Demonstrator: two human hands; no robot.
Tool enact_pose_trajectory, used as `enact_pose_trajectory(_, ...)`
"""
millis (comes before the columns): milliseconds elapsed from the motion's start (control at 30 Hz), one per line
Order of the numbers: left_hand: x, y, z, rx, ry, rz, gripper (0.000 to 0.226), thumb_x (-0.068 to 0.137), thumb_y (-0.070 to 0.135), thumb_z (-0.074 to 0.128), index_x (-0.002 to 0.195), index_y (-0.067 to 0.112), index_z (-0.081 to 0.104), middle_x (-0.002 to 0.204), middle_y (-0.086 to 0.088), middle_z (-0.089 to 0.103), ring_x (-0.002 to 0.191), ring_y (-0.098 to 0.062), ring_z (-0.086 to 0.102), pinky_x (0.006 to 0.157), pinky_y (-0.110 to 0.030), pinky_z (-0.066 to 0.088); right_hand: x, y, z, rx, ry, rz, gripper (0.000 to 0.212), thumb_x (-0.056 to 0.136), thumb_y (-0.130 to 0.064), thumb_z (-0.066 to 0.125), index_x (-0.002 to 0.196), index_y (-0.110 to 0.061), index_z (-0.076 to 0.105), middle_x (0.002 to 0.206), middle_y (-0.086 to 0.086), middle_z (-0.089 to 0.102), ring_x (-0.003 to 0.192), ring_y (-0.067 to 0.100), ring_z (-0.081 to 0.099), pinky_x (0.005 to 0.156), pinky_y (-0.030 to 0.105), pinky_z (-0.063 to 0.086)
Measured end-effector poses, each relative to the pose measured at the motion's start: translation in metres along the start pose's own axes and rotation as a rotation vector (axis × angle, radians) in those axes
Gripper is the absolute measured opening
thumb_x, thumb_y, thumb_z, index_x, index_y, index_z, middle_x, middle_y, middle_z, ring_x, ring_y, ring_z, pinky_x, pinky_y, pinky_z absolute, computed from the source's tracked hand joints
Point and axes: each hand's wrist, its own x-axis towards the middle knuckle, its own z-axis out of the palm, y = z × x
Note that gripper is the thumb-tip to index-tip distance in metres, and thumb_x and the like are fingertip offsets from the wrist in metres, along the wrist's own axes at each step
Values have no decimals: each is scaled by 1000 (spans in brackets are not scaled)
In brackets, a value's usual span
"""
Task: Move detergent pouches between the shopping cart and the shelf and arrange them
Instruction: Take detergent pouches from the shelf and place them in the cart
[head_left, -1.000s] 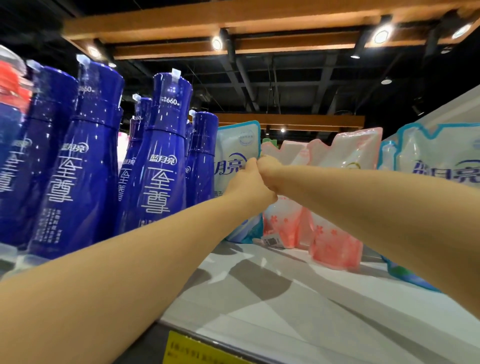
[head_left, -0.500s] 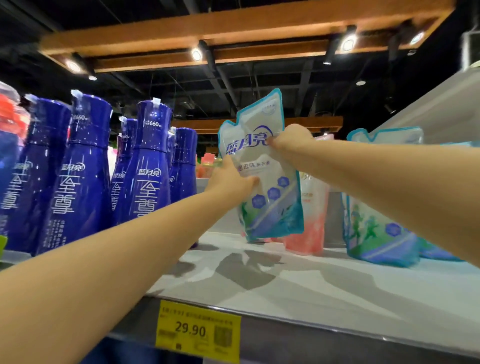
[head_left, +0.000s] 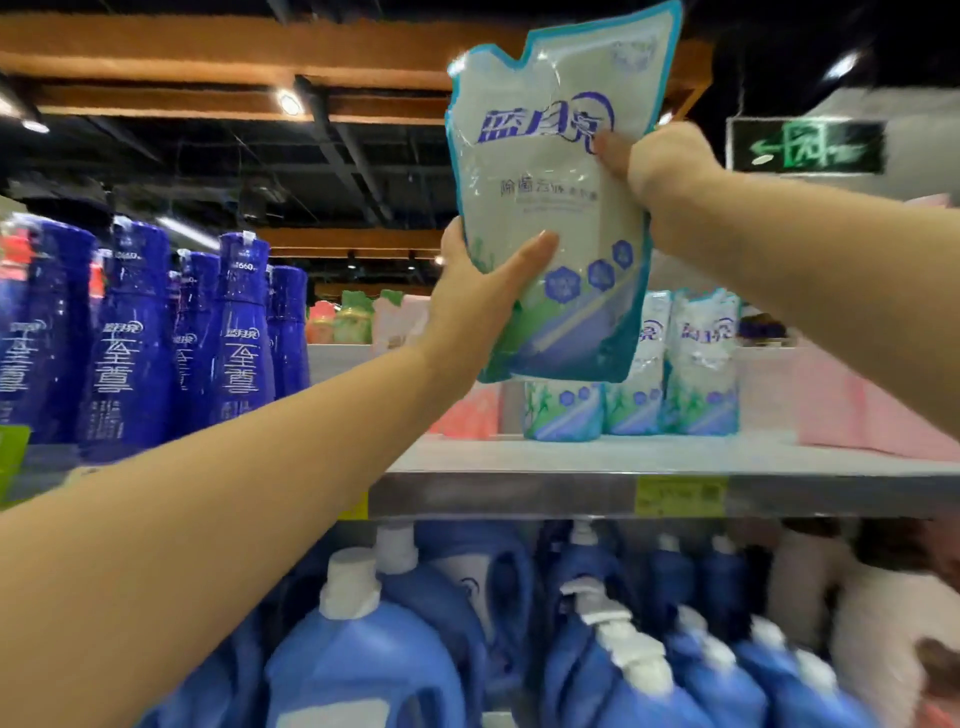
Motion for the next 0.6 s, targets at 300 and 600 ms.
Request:
enact_pose_trajectory(300,-147,25,92,-119,-14,56,52,77,18,74,123,16,49,100,15,65,85,3,64,78,-17,52,-129,12,-141,141,28,162,6,91,-16,60,91,-11,63,94,6,68,77,20,65,81,37,56)
enact_pose_trajectory(600,-311,58,234,-252,-101,-145,41,76,15,74,111,22,54,90,22,62,73,16,59,68,-4,45,-303,56,-319,-29,144,270,80,72,-35,76,139,-21,34,128,1,58,115,16,58,102,36,44)
